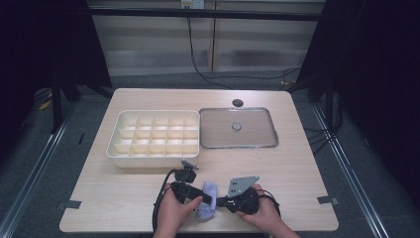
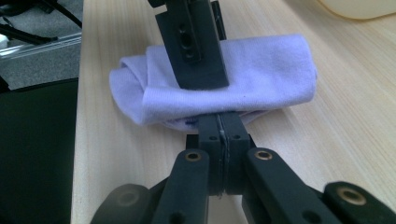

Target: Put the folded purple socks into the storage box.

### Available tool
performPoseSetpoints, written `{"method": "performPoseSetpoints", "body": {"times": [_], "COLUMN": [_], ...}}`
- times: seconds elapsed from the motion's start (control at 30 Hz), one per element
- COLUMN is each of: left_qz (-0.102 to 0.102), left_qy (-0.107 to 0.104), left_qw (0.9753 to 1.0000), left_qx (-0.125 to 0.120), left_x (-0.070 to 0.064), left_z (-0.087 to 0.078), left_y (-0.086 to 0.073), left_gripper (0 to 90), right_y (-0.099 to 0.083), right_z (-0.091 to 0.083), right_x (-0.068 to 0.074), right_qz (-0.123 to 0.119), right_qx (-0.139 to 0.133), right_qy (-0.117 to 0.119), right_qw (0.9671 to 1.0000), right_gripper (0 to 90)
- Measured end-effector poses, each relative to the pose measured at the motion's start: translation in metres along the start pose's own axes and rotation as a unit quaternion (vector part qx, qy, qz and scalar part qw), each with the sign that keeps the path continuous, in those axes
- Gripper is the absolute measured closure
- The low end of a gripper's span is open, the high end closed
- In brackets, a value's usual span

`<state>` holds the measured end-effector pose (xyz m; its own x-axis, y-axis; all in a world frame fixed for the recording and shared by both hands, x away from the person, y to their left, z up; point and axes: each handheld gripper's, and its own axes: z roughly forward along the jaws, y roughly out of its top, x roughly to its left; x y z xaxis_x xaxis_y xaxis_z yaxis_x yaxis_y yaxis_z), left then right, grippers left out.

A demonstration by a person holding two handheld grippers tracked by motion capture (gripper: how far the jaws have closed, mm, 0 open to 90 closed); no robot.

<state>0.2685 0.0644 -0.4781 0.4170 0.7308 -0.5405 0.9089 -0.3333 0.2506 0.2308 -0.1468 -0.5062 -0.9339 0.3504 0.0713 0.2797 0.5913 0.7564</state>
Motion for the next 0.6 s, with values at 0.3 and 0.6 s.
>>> {"method": "performPoseSetpoints", "body": {"times": [0.3, 0.6], "left_qz": [-0.011, 0.030], "left_qy": [-0.016, 0.013], "left_qw": [0.9998, 0.9995], "left_qx": [-0.002, -0.003], "left_x": [0.002, -0.009], "left_z": [0.001, -0.001], "left_y": [-0.001, -0.001], "left_gripper": [58.1, 72.7], "right_y": [0.000, 0.000], "right_z": [0.001, 0.001], "right_x": [0.000, 0.001], "right_qz": [0.000, 0.001], "right_qx": [-0.004, -0.006], "right_qy": [-0.003, -0.004], "right_qw": [1.0000, 1.0000], "right_gripper": [90.0, 90.0]}}
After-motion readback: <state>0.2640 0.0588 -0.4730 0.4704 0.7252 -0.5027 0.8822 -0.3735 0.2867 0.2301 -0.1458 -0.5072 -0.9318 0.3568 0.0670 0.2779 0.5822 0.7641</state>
